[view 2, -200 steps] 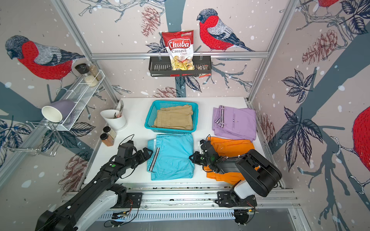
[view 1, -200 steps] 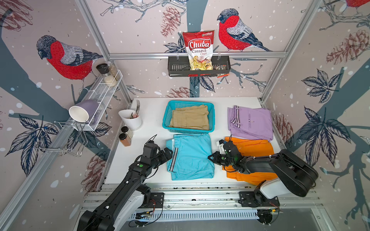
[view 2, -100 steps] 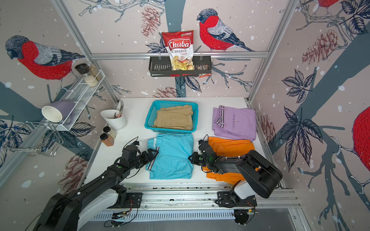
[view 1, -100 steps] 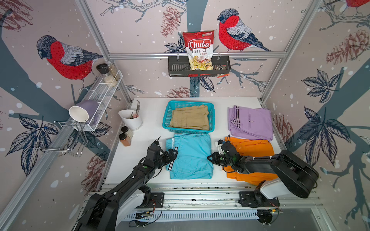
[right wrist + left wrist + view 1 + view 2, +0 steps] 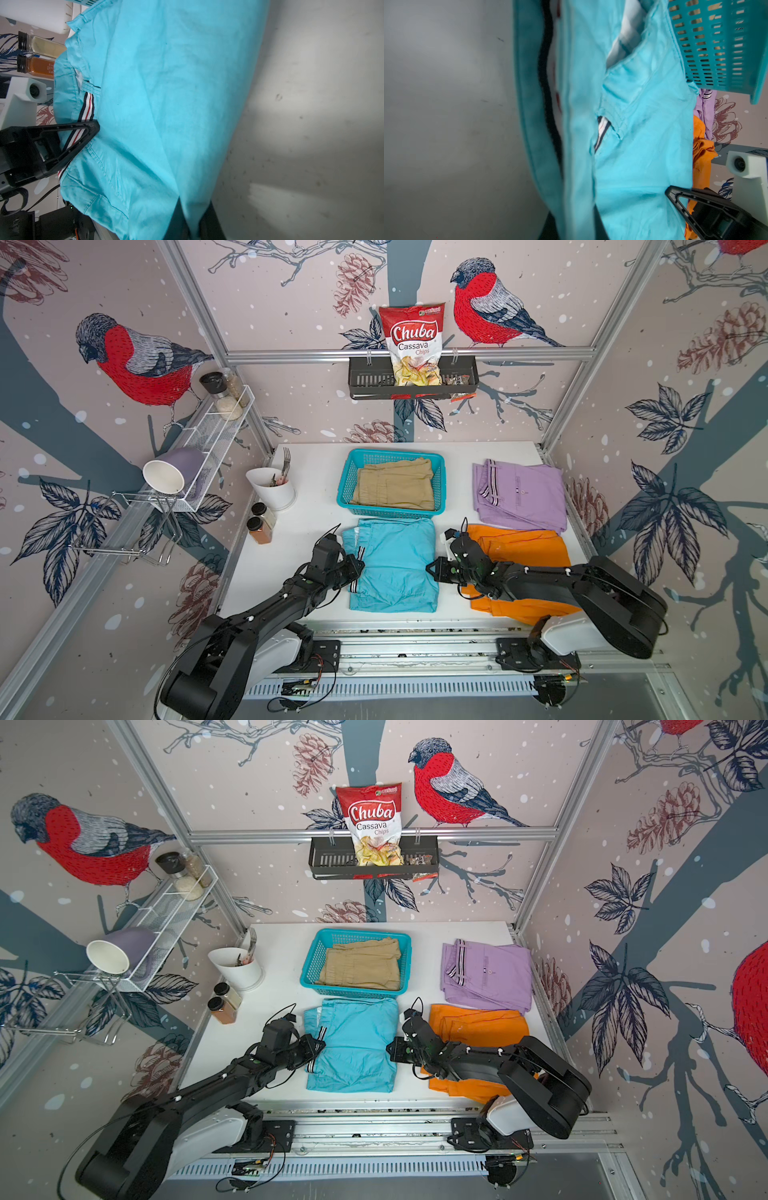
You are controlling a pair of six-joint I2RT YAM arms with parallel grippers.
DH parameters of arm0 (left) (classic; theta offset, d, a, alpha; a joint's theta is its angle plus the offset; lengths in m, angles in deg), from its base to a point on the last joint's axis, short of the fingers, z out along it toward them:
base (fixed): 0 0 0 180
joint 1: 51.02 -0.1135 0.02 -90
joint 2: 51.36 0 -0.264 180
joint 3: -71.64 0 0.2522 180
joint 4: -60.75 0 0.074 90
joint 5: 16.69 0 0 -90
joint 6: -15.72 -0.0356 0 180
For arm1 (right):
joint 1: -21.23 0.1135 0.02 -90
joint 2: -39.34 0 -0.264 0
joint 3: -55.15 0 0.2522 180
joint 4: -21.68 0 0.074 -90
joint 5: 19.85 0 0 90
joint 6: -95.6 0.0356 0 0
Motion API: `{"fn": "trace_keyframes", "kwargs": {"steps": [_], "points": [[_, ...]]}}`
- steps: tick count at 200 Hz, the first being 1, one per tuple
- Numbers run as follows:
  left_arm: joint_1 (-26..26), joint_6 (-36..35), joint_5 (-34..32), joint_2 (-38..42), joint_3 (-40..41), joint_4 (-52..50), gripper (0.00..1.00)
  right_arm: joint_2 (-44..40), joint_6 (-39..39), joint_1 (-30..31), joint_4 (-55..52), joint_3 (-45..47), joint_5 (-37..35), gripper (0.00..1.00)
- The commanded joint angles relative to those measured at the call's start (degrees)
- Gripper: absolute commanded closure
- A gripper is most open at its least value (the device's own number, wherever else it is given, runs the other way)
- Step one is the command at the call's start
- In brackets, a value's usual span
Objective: Put the folded long pants in the basket
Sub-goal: Pick up the long pant at the center of the board.
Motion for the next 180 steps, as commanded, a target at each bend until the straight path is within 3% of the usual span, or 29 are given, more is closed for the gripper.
{"fn": "trace_keyframes", "kwargs": {"steps": [1,65,106,124,159,180], "points": [[0.17,0.47,-2.77,1.49,-0.02,-5.55,1.00,-0.61,-0.70,0.74,-0.50,-0.37,-1.45,1.00],[2.71,1.24,-3.62,10.49,-5.35,-14.77,1.00,-7.04,-2.46,5.65,-4.09,-1.70,-7.07,1.00],[3.25,1.18,-5.92,20.39,-11.11,-25.48,1.00,-13.21,0.47,7.54,-6.27,-2.71,-3.03,1.00],[3.25,0.60,-5.39,22.84,-14.92,-28.86,1.00,-17.16,0.32,9.34,-11.74,-6.10,-5.07,1.00],[3.29,-0.82,-6.60,20.67,-27.69,-34.75,1.00,-26.17,-1.46,10.24,-21.37,-13.87,-11.25,1.00],[3.25,-1.71,-6.34,14.65,-37.43,-37.90,1.00,-28.78,-3.21,6.72,-24.31,-18.78,-9.83,1.00]]}}
